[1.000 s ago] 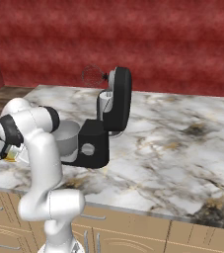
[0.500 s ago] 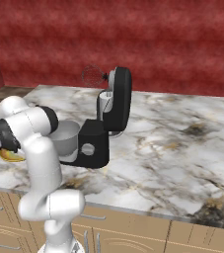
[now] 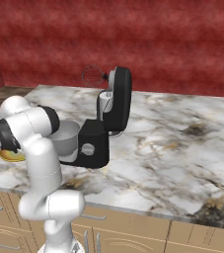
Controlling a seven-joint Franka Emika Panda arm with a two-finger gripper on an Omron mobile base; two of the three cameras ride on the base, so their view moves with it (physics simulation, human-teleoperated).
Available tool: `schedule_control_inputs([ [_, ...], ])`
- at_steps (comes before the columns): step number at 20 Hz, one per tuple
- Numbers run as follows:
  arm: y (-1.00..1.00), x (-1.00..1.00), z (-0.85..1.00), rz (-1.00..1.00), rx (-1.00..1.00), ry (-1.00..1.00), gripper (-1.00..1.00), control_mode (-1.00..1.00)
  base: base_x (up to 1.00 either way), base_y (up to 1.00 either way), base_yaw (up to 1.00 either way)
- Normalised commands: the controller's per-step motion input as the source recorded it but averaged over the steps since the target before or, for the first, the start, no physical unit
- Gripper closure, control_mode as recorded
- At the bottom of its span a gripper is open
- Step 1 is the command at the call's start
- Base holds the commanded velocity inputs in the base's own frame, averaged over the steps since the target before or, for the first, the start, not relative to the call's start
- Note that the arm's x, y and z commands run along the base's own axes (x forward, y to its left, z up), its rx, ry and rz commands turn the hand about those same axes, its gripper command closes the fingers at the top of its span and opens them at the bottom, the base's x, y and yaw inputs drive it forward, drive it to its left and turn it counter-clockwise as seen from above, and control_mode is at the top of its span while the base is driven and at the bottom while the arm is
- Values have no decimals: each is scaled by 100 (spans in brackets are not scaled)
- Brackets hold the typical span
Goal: Add butter and sugar cubes to the stand mixer bowl and then turn on the stand mixer to begin making frosting.
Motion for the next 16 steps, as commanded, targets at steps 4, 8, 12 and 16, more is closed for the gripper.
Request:
schedule_control_inputs([
  [4,0,9,-16,0,1,4,-100,-100,0,0,0],
  [8,6,0,-17,0,2,9,-100,-100,0,0,0],
  [12,13,1,-14,0,1,10,-100,-100,0,0,0],
  [16,8,4,-9,0,0,9,-100,-100,0,0,0],
])
